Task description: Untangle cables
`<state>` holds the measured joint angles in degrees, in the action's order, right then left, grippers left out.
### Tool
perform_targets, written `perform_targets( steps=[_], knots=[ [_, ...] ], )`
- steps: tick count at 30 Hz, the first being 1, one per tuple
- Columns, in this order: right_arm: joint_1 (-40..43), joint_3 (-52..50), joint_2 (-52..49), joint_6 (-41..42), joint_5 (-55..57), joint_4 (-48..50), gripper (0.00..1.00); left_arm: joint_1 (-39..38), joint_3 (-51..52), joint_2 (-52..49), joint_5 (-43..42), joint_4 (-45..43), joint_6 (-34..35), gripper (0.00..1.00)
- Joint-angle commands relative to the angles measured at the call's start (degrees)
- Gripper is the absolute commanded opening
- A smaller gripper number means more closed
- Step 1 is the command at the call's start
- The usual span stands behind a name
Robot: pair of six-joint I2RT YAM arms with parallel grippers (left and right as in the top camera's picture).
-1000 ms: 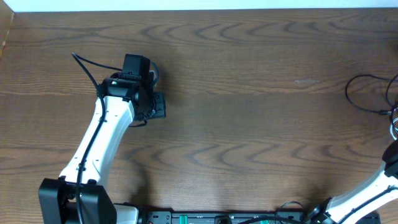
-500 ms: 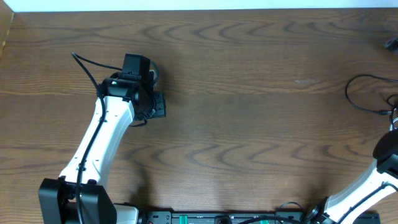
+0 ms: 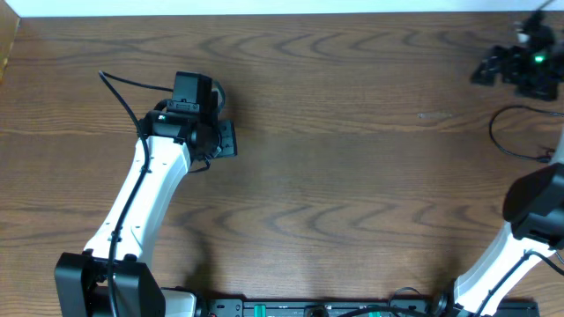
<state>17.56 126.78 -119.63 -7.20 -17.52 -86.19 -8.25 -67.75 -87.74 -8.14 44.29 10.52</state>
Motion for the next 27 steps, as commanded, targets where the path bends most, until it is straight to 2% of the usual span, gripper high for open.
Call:
perform_targets(
  steps=[1,5,7,9,12,15,19,21,27],
  knots=[
    [-3.96,0.28,0.11,-3.10,2.43,-0.94,0.99,0.20,-1.81,1.05,4.70,-0.37,-0.13,0.56],
    [-8.22,0.28,0.11,1.81,10.27,-1.62,0.99,0.20,-4.87,1.05,9.79,0.22,-0.13,0.64],
    [-10.05,0.28,0.11,4.83,14.69,-2.36,0.99,0.20,-6.62,1.05,10.60,2.16,-0.11,0.66],
    [-11.72,0.28,0.15,6.19,17.14,-2.99,0.99,0.20,-7.98,1.05,10.84,5.16,-0.09,0.71],
    [-13.33,0.26,0.28,7.32,17.40,-3.69,0.99,0.20,-8.48,1.05,13.25,9.75,1.25,0.76],
    [-14.73,0.26,0.76,8.61,17.38,-4.35,0.99,0.20,-8.48,1.05,14.23,15.41,1.44,0.85],
    [-16.09,0.22,2.54,8.92,17.38,-4.50,0.99,0.22,-8.48,1.07,14.21,21.42,1.44,0.88],
    [-16.35,-0.09,4.28,9.22,17.09,-4.46,0.99,0.20,-8.48,1.16,14.21,23.78,1.46,0.95],
    [-16.48,-6.19,13.53,9.53,17.16,-0.66,0.99,0.20,-8.46,2.49,13.09,28.48,2.29,0.96]
  ],
)
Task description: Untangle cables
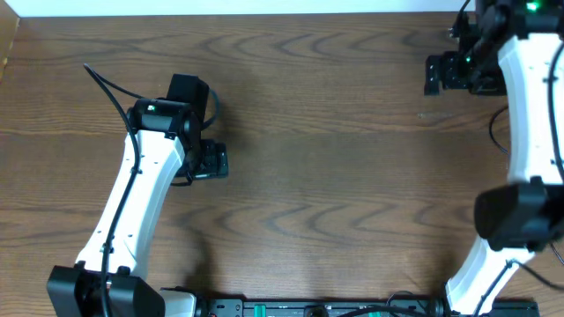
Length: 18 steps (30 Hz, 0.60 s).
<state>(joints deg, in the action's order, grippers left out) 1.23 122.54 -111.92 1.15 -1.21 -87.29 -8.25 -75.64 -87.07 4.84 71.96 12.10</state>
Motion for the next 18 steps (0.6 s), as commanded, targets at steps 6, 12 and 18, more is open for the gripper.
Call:
perform_targets(
  steps=[6,12,18],
  knots=[
    [-0.15,-21.24,20.94,1.20,0.87,10.95,0.99,0.20,0.35,7.50,-1.84,1.01,0.96,0.97],
    [-0.15,-40.19,37.00,1.86,0.85,21.70,0.99,0.17,6.51,19.43,-1.84,-6.60,0.90,0.97],
    [-0.15,-51.58,50.16,2.03,0.87,25.64,0.99,0.13,15.65,33.46,-1.84,-14.88,1.22,0.97]
  ],
)
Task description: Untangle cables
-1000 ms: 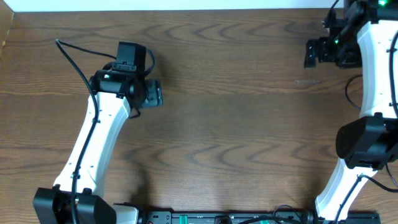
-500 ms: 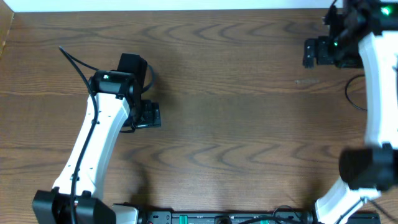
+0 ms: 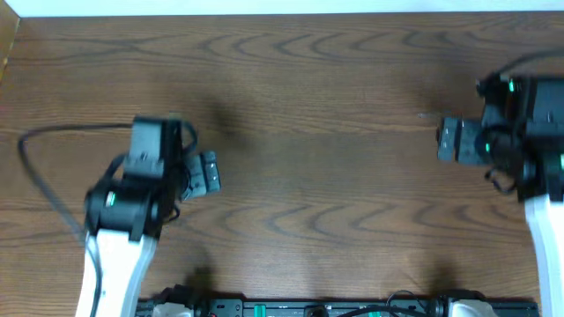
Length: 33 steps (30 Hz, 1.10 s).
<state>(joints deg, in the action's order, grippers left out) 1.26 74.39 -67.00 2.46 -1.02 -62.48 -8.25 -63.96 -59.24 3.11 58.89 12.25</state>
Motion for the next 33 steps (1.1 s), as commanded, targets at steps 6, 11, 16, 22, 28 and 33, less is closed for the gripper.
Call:
perform_targets(
  steps=[6,11,16,22,28,33],
  knots=[
    [-0.17,-7.21,12.46,0.72,0.63,-1.92,0.99,0.15,8.37,14.53,-0.09,-1.57,3.08,0.97],
    [-0.17,-7.21,13.88,0.72,0.66,-6.01,0.99,0.15,8.35,16.06,-0.09,-0.90,3.08,0.97],
    [-0.17,-7.23,13.86,0.70,0.66,-7.63,0.99,0.15,8.35,15.54,-0.09,-0.87,3.06,0.97],
    [-0.17,-7.23,13.86,0.31,0.94,-7.65,0.99,0.15,8.35,15.45,-0.09,-0.90,3.08,0.97],
    [-0.20,-7.23,13.99,-1.88,4.31,-8.52,0.99,0.15,8.35,15.45,-0.09,-0.87,3.08,0.97],
    [-0.17,-7.58,15.96,-4.28,4.50,-3.82,0.99,0.15,8.35,15.45,-0.09,-0.90,3.08,0.97]
  ],
)
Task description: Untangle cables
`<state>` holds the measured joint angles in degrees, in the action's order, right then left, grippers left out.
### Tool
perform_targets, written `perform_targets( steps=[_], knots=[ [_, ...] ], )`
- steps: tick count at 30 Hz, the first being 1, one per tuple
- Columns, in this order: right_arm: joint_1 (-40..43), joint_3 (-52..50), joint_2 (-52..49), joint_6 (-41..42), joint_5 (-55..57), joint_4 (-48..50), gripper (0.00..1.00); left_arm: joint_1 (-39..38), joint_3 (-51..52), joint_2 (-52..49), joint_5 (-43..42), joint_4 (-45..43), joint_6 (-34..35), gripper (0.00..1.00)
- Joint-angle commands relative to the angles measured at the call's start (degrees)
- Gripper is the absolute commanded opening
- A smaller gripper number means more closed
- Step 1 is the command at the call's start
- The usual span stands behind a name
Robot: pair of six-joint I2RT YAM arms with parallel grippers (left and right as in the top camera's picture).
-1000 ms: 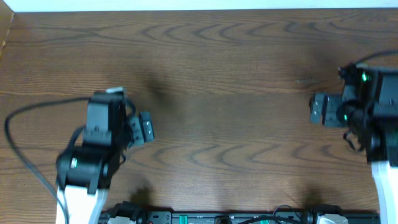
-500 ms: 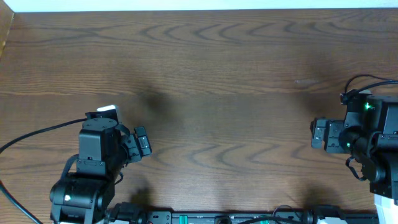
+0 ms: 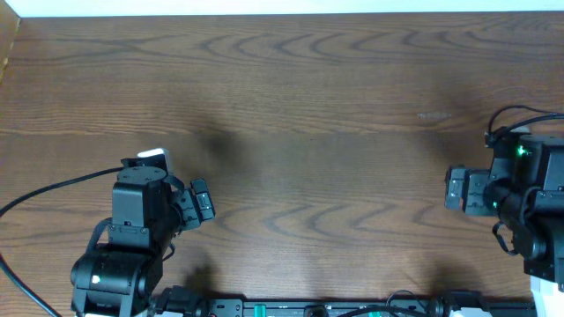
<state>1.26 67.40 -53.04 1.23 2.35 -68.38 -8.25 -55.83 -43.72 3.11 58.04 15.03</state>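
No loose cables lie on the wooden table point(image 3: 308, 132) in the overhead view; the task's cables are out of view. My left gripper point(image 3: 199, 204) sits low at the front left, pointing right, drawn in close to its arm base. At the front right my right gripper point(image 3: 456, 189) points left, also close to its base. Nothing shows between either pair of fingers. From above, the jaws are too small and dark to read as open or shut.
A black lead point(image 3: 53, 187) runs from the left arm off the left edge. Another black lead point(image 3: 520, 113) loops above the right arm. A dark strip with connectors point(image 3: 308, 308) lines the table's front edge.
Both arms have drawn back further toward the front edge. The left gripper is lower and slightly left; the right gripper has dropped from mid-right to the front right.
At first the left gripper was at the upper left and the right gripper at the far back right corner. Later both stood lower and nearer their bases. Now both arms are folded at the front, with no cable seen on the table at any moment.
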Motion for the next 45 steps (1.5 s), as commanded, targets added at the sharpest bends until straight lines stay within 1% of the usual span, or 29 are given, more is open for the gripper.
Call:
perform_targets(
  steps=[1,5,9,19,27,32,36,38,43,45],
  knots=[
    [-0.20,-0.72,2.95,-3.69,0.96,3.50,0.99,0.15,0.22,-0.07,-0.09,-0.04,0.28,0.97],
    [-0.20,-2.10,8.15,-4.87,0.33,9.77,0.99,0.15,0.22,-0.07,-0.09,-0.04,0.31,0.97],
    [-0.20,-7.15,14.64,-5.64,0.26,18.62,0.99,0.15,0.22,-0.07,-0.09,-0.04,0.28,0.97],
    [-2.62,-30.99,33.59,-5.60,-0.17,42.80,0.99,0.15,0.22,-0.07,-0.09,-0.02,0.31,0.97],
    [-4.76,-48.39,45.09,-5.60,-0.17,58.62,0.99,0.15,0.22,-0.07,-0.09,-0.04,0.31,0.97],
    [-4.85,-56.35,50.90,-5.60,-0.15,67.41,0.99,0.15,0.22,-0.07,-0.09,-0.04,0.31,0.97],
    [-4.98,-60.70,52.72,-5.75,0.31,72.41,0.99,0.15,0.22,-0.07,-0.09,-0.04,0.31,0.97],
    [-5.14,-62.34,52.74,-6.08,0.28,72.98,0.99,0.15,0.22,-0.07,-0.09,-0.04,0.31,0.97],
    [-5.49,-67.01,52.74,-6.03,-0.04,72.70,0.99,0.15,0.22,-0.07,-0.09,-0.04,0.31,0.97],
    [-5.57,-67.08,52.76,-6.03,-0.63,67.82,0.99,0.15,0.22,-0.07,-0.09,-0.02,0.31,0.97]
  ],
)
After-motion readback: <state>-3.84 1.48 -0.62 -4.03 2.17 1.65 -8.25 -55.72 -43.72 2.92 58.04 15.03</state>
